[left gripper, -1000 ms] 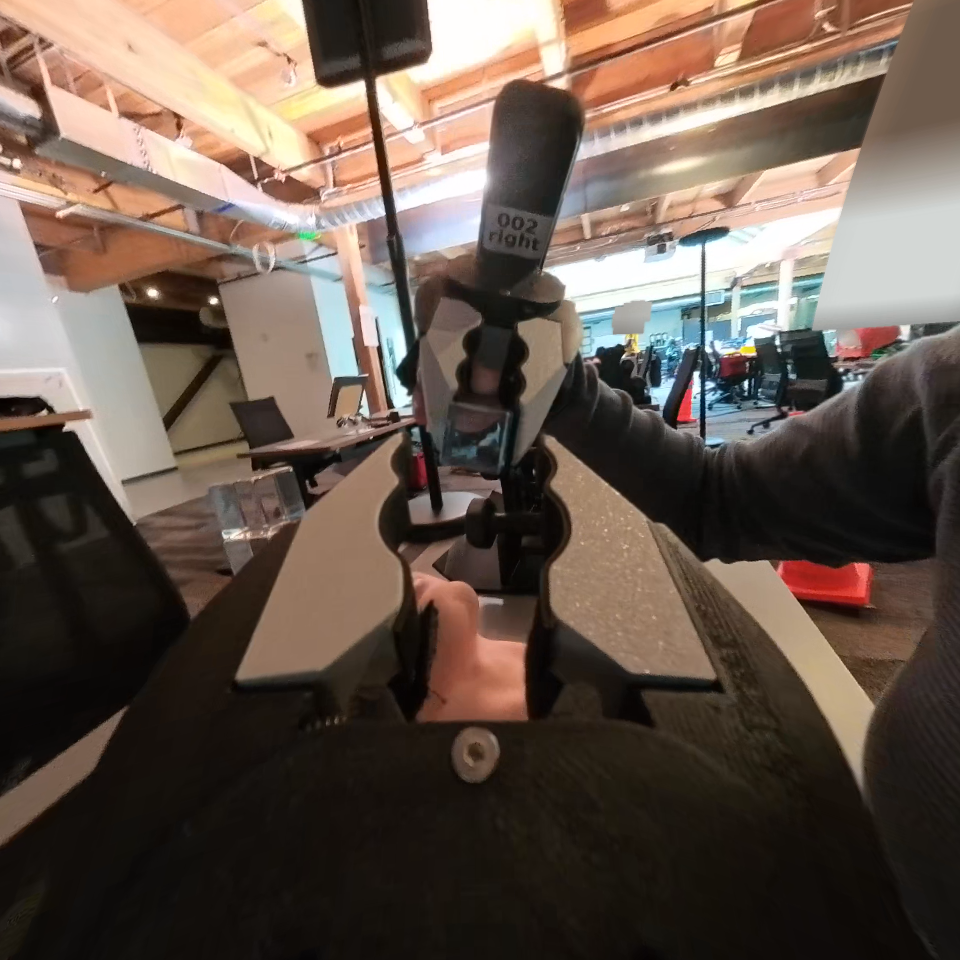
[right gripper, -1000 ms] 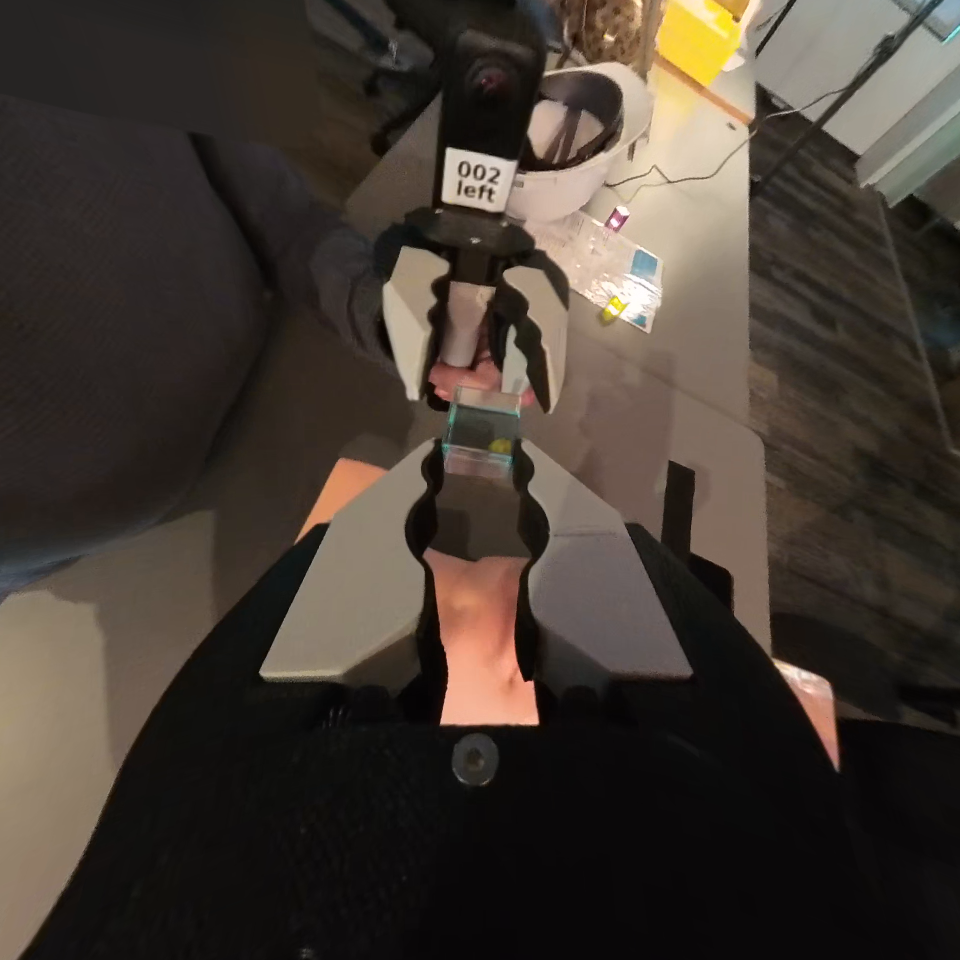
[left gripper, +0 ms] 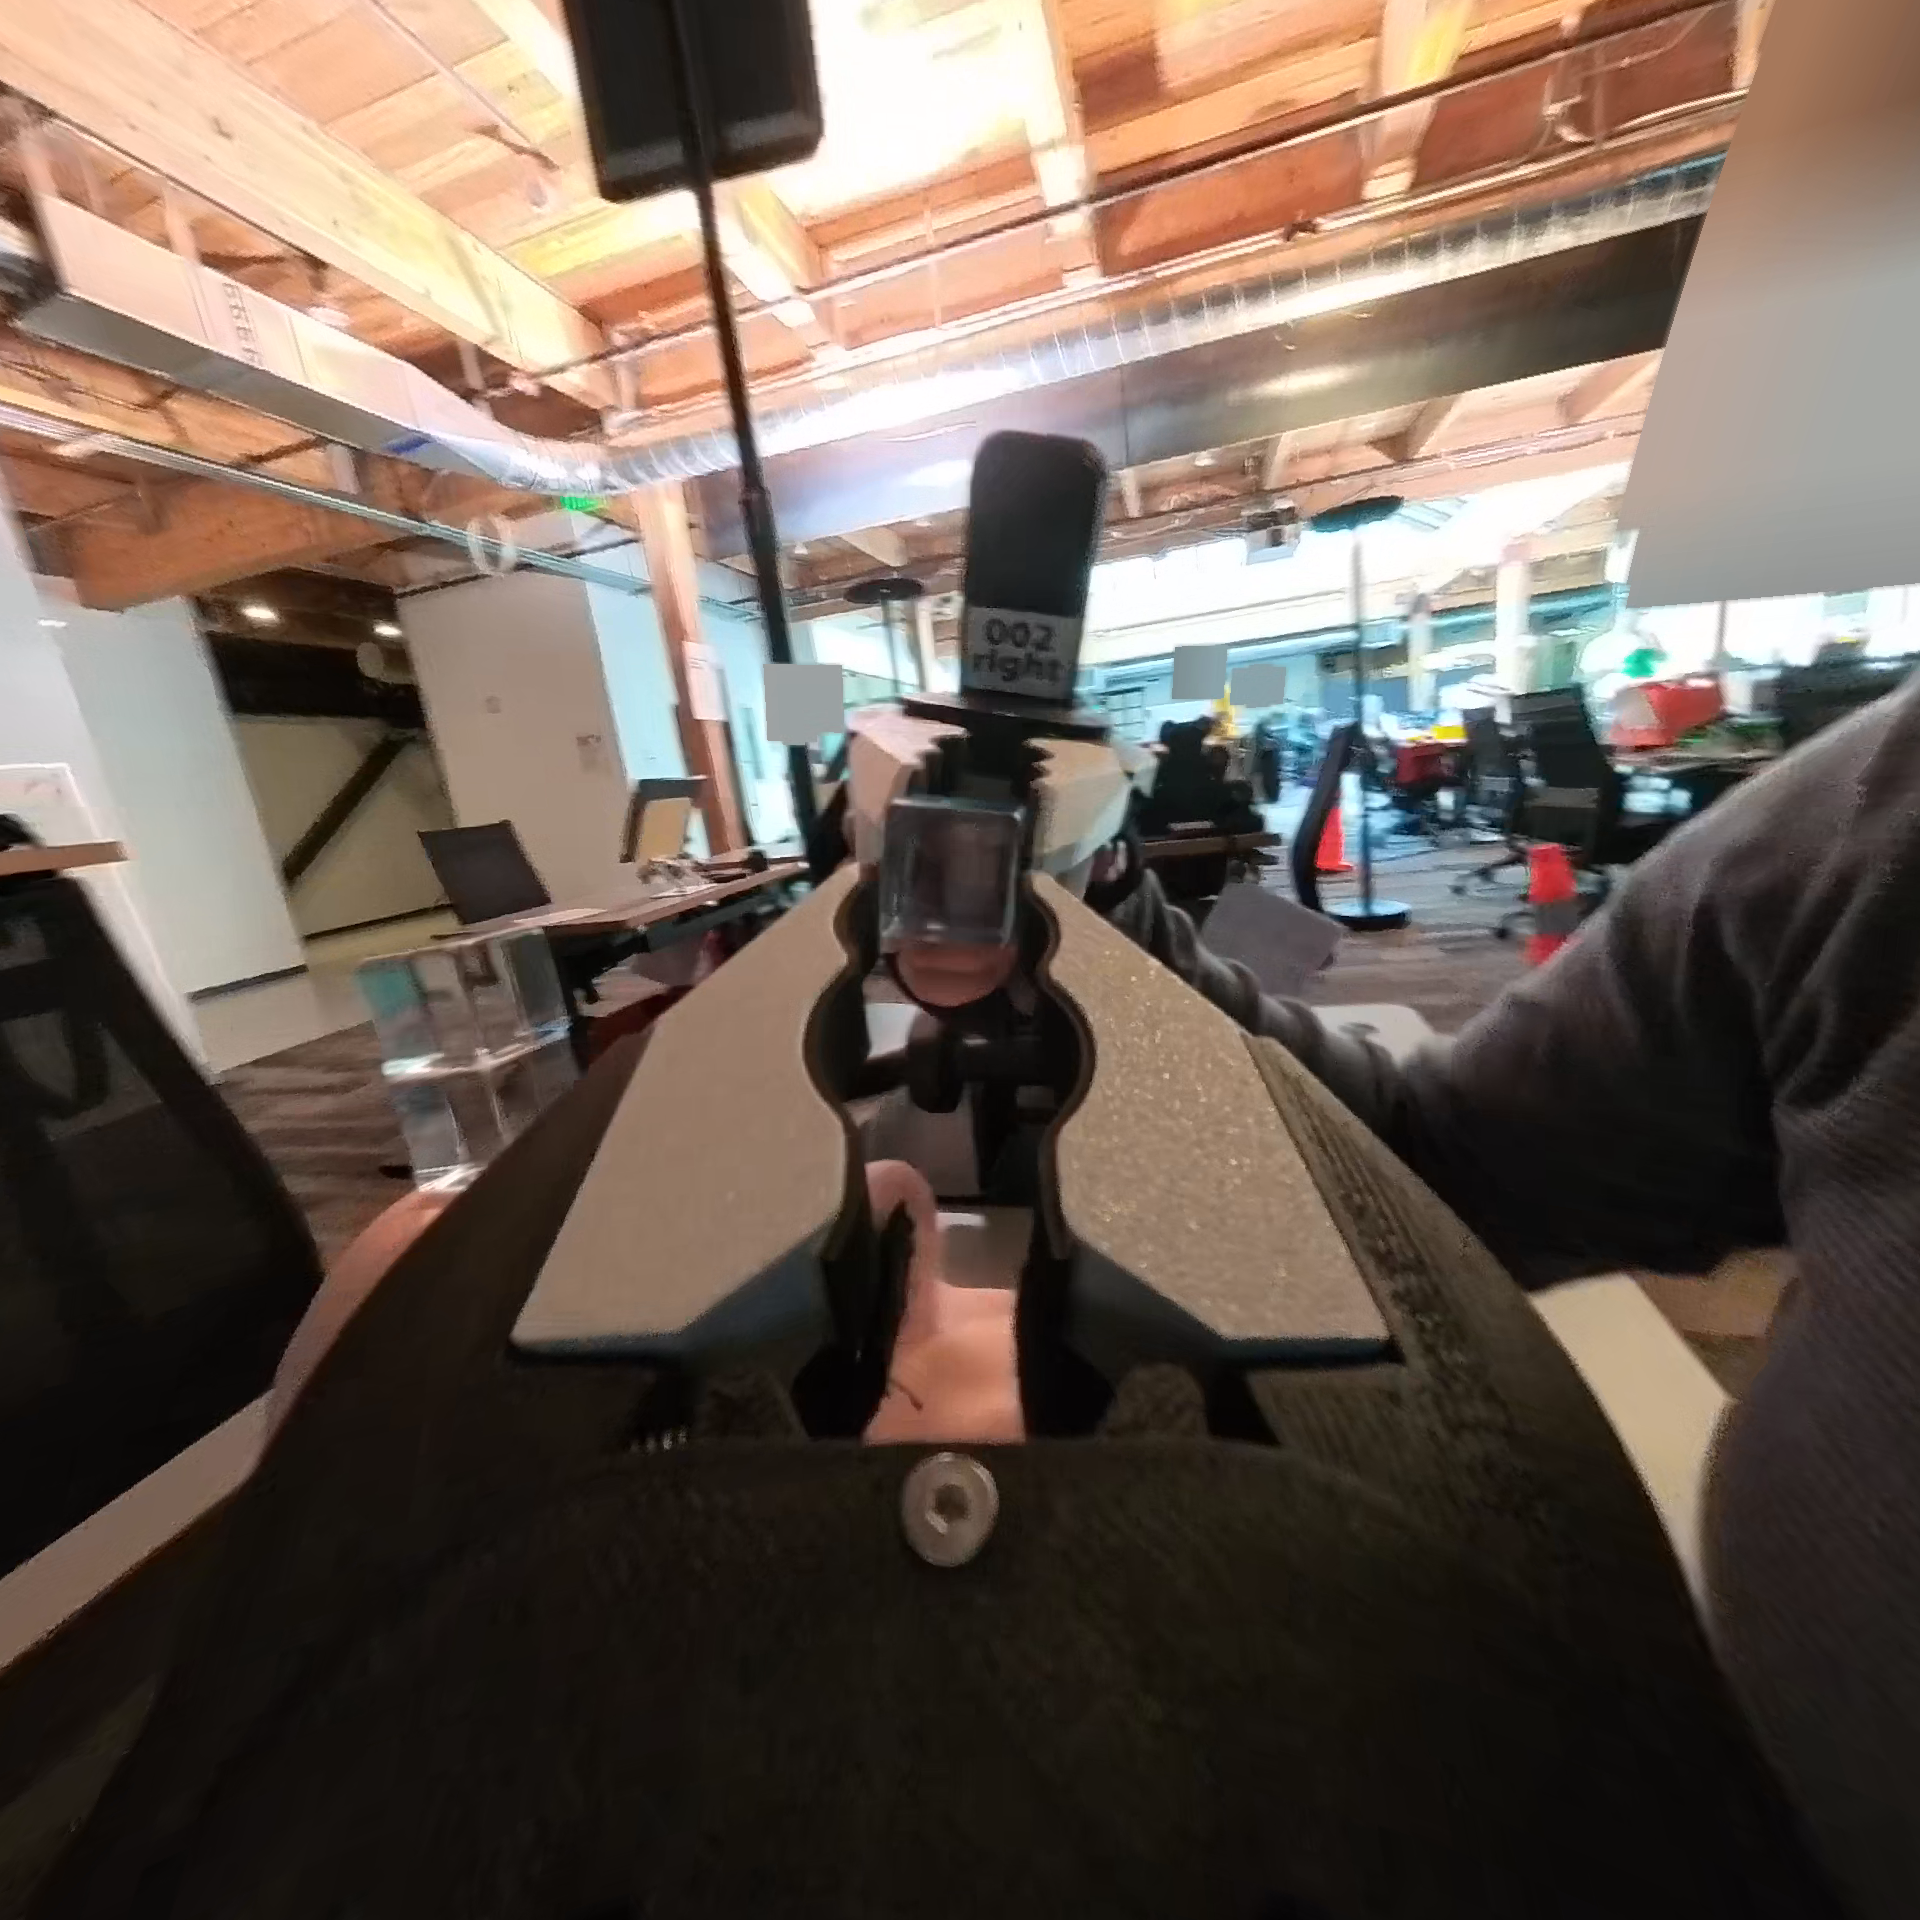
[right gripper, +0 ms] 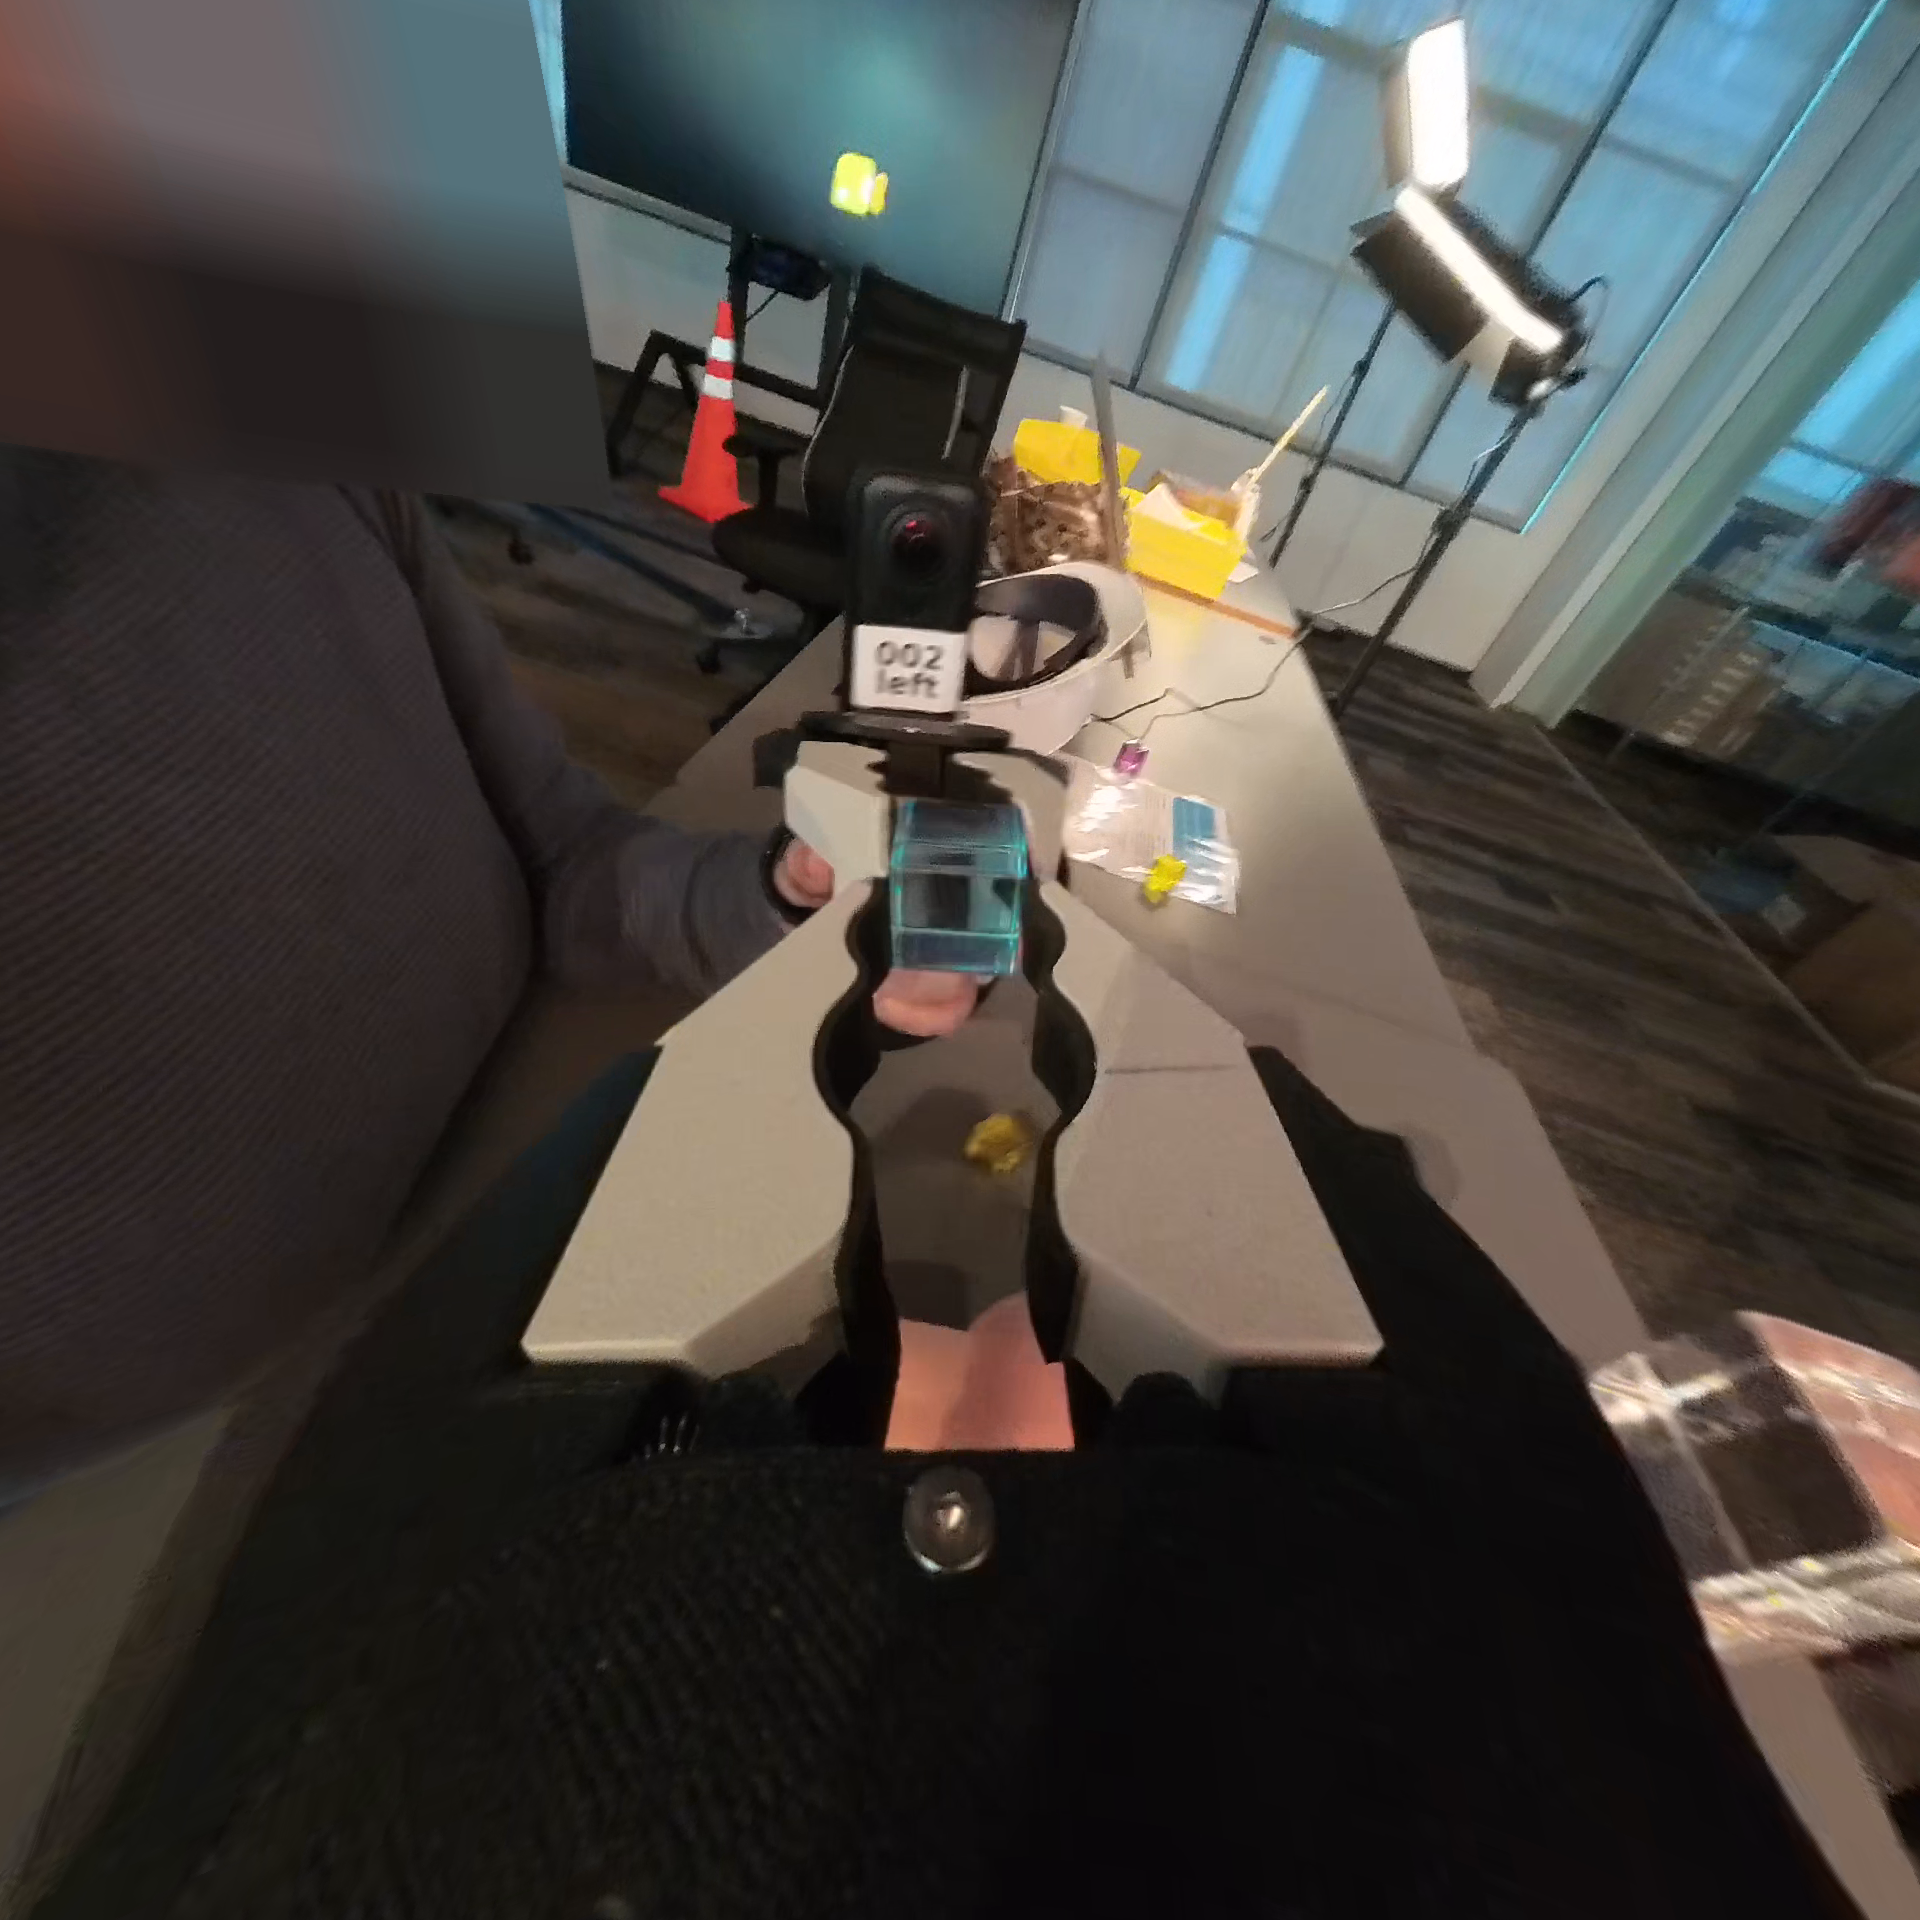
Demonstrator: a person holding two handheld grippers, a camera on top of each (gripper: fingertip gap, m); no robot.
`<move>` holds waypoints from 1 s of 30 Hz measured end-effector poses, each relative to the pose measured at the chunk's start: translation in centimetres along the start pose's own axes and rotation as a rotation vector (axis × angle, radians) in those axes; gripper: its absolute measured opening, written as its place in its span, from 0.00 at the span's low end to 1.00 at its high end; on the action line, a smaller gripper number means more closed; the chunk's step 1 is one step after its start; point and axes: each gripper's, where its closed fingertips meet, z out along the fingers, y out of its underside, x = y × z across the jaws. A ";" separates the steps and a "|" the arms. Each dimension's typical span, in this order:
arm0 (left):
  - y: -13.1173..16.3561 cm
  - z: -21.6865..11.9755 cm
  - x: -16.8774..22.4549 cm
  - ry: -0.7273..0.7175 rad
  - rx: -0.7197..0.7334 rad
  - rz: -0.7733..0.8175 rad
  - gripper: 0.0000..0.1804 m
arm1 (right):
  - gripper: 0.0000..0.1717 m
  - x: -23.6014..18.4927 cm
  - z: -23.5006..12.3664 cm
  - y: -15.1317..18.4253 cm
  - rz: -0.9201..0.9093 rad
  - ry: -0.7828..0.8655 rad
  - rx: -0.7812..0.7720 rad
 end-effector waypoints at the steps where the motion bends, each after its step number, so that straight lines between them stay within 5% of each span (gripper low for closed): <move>1: 0.1 0.0 -0.5 -0.039 0.005 0.016 0.17 | 0.13 0.6 -0.3 -0.1 -0.020 0.040 0.017; 4: 0.8 -0.6 -2.5 -0.141 -0.015 0.030 0.30 | 0.13 4.2 -2.9 -1.2 -0.041 0.192 0.066; 13: -1.0 -3.3 -6.0 -0.273 0.049 0.010 0.29 | 0.14 14.5 -7.7 2.3 0.168 0.237 -0.024; 30: -2.0 -4.0 -6.4 -0.302 0.070 0.045 0.25 | 0.14 16.4 -6.9 5.3 0.222 0.168 -0.104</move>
